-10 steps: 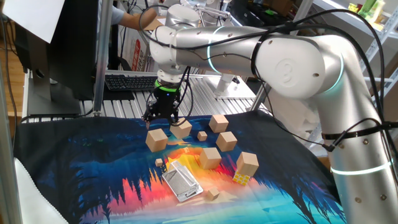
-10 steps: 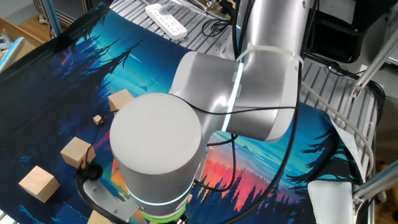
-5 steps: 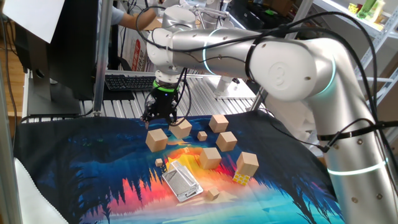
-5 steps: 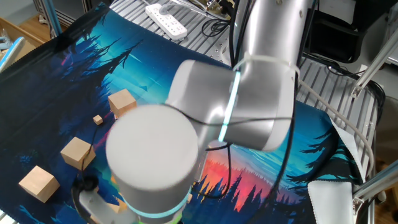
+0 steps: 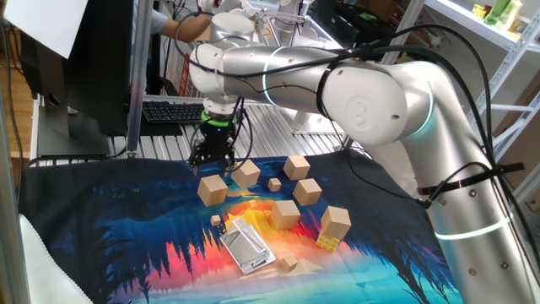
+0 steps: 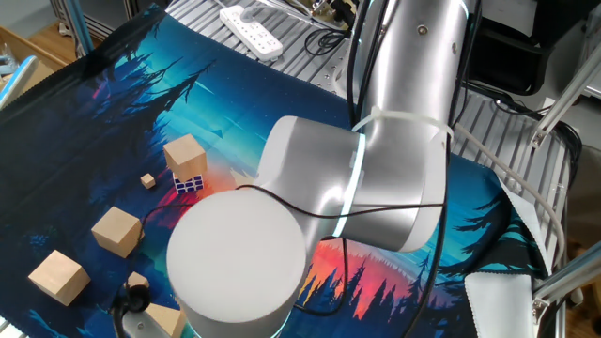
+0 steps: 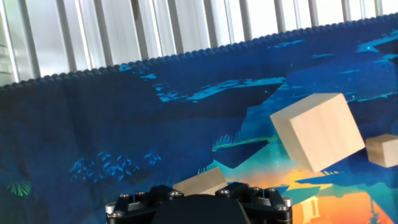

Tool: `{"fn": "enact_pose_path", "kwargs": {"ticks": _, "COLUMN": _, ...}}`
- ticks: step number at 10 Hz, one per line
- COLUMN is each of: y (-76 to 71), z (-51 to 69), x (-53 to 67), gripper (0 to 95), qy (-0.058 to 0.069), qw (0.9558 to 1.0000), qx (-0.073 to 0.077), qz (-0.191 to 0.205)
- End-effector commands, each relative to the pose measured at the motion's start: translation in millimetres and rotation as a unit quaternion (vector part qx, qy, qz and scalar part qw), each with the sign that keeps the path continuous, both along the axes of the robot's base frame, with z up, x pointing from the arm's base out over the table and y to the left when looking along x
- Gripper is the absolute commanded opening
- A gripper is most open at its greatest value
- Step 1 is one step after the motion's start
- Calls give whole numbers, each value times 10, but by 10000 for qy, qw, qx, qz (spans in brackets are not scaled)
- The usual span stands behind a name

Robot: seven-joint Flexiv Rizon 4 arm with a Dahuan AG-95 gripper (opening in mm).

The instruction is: Stack the blocks into a pyramid shape

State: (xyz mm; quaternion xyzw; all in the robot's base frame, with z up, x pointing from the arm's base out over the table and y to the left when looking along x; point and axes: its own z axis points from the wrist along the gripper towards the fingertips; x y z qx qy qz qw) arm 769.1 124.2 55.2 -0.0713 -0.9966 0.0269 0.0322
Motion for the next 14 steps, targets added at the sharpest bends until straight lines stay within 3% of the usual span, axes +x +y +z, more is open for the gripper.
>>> {"fn": "enact_pose_path", "kwargs": {"ticks": 1, "y": -33, "z": -24, "x": -7, "gripper": 760, "qy": -32, "qw": 10000, "qx": -17, "qz": 59}}
{"fn": "enact_pose_path", "kwargs": {"ticks": 4, "y": -52, "z": -69, "x": 13, "gripper": 760, "qy": -30, "qw": 9999, "qx": -6, "qz": 124}}
{"fn": "enact_pose_path", "kwargs": {"ticks": 9, "y": 51, "z": -162, "x": -43, "gripper": 760, "qy": -39, "qw": 10000, "qx": -55, "qz": 62}}
{"fn": "enact_pose_path", "kwargs": {"ticks": 14, "y": -47, "z": -253, "x": 9, "gripper": 760, "qy": 12, "qw": 9998, "qx": -41, "qz": 170}}
